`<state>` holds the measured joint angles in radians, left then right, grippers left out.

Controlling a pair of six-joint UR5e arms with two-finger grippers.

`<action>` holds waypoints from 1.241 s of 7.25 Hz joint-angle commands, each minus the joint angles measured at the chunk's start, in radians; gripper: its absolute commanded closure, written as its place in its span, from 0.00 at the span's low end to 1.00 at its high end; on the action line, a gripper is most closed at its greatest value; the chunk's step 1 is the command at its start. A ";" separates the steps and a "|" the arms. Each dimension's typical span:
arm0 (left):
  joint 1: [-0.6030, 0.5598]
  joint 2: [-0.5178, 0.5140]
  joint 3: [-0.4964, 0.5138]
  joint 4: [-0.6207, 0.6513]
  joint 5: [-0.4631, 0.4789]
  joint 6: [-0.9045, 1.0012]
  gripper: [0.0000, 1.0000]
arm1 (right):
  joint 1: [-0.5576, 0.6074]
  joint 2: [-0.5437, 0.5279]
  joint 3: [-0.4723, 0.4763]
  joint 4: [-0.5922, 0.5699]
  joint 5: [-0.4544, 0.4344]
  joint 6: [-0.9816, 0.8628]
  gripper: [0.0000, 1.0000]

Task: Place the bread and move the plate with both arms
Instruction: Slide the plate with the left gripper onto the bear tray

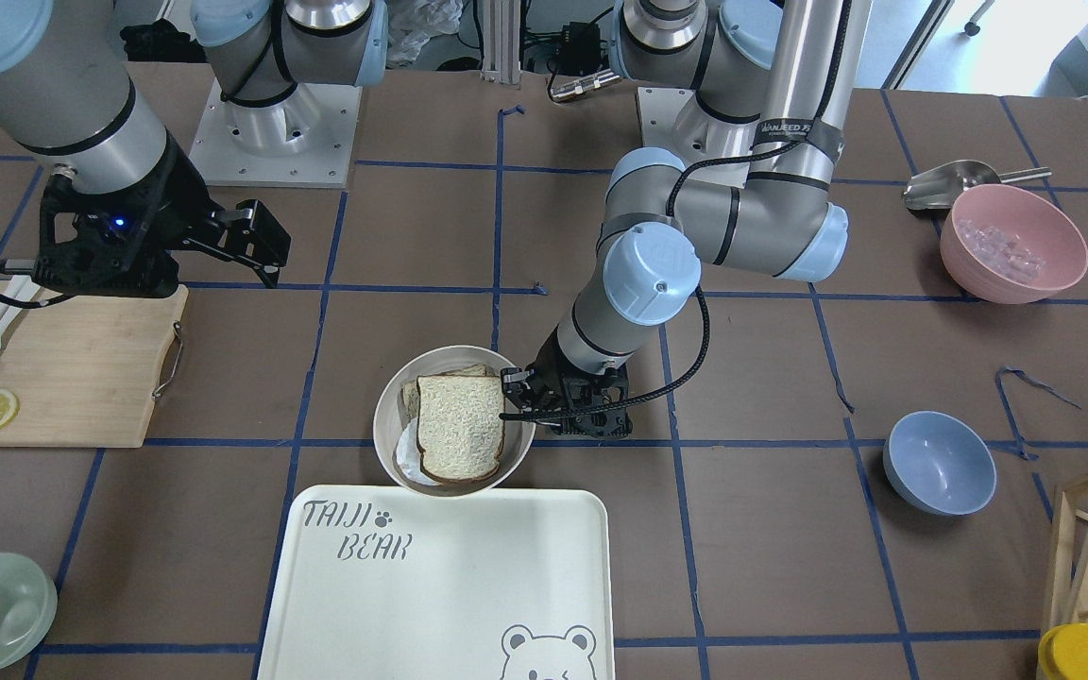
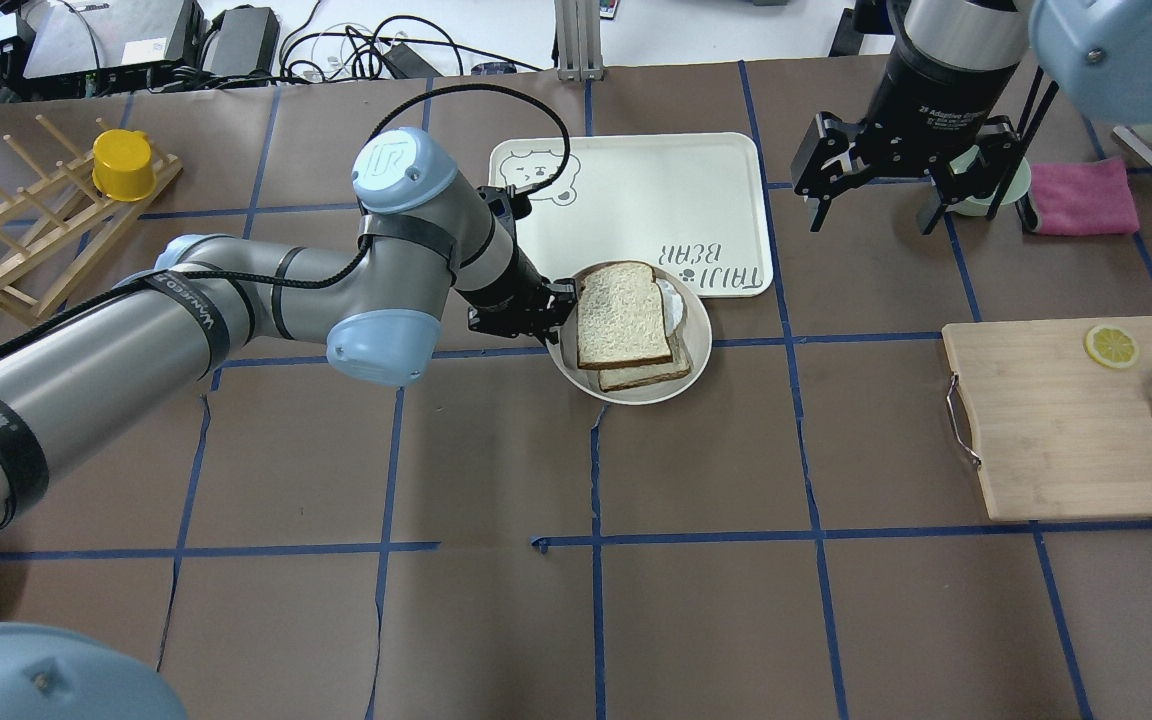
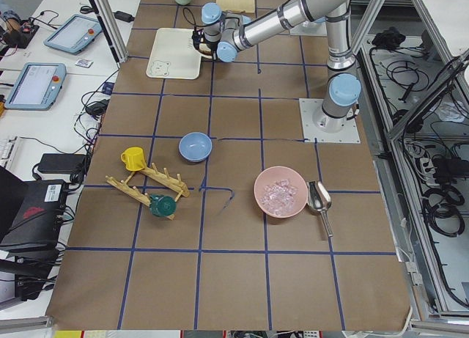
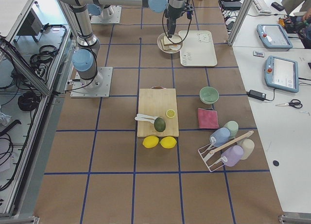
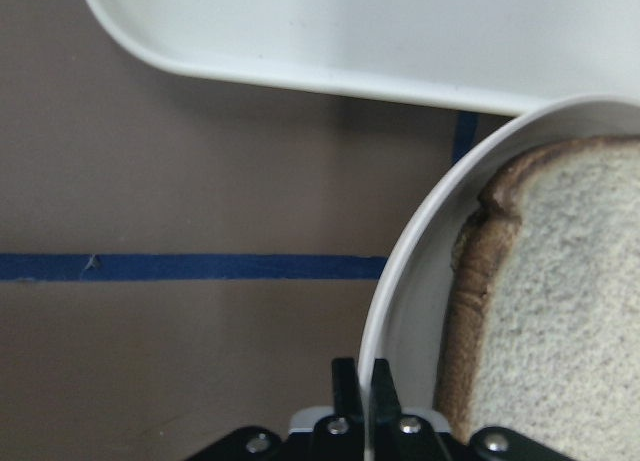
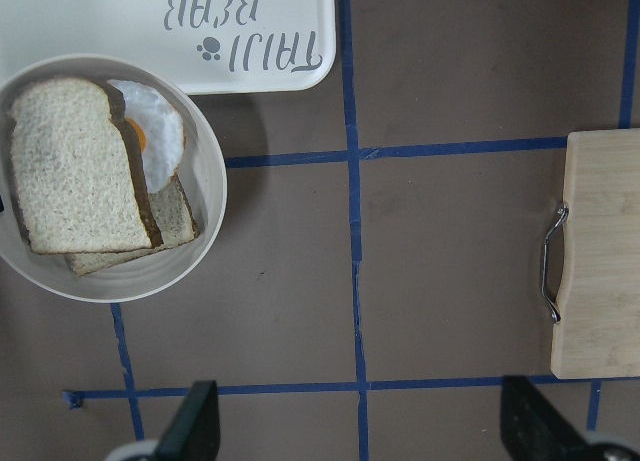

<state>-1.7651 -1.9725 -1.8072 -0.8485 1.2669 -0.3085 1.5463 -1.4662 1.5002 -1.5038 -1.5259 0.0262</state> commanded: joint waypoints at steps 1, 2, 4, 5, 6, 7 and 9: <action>0.024 -0.026 0.076 0.005 -0.021 0.003 0.96 | 0.000 0.001 0.000 -0.001 0.000 -0.002 0.00; 0.029 -0.061 0.157 -0.001 -0.018 -0.001 0.96 | 0.000 0.001 0.000 -0.006 0.003 -0.002 0.00; 0.029 -0.168 0.326 -0.032 -0.014 -0.012 0.96 | -0.006 0.003 0.000 -0.009 -0.004 0.001 0.00; 0.029 -0.230 0.366 -0.030 -0.014 -0.005 0.96 | -0.006 0.003 0.002 -0.009 -0.005 0.001 0.00; 0.029 -0.282 0.415 -0.030 -0.011 -0.011 0.96 | -0.006 0.003 0.002 -0.009 -0.005 0.000 0.00; 0.029 -0.331 0.478 -0.032 -0.014 -0.017 0.96 | -0.006 0.003 0.002 -0.010 -0.002 0.000 0.00; 0.029 -0.376 0.505 -0.032 -0.017 -0.021 0.96 | -0.006 0.003 0.002 -0.007 -0.004 0.000 0.00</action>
<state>-1.7364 -2.3219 -1.3197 -0.8801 1.2521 -0.3261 1.5402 -1.4634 1.5017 -1.5119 -1.5291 0.0261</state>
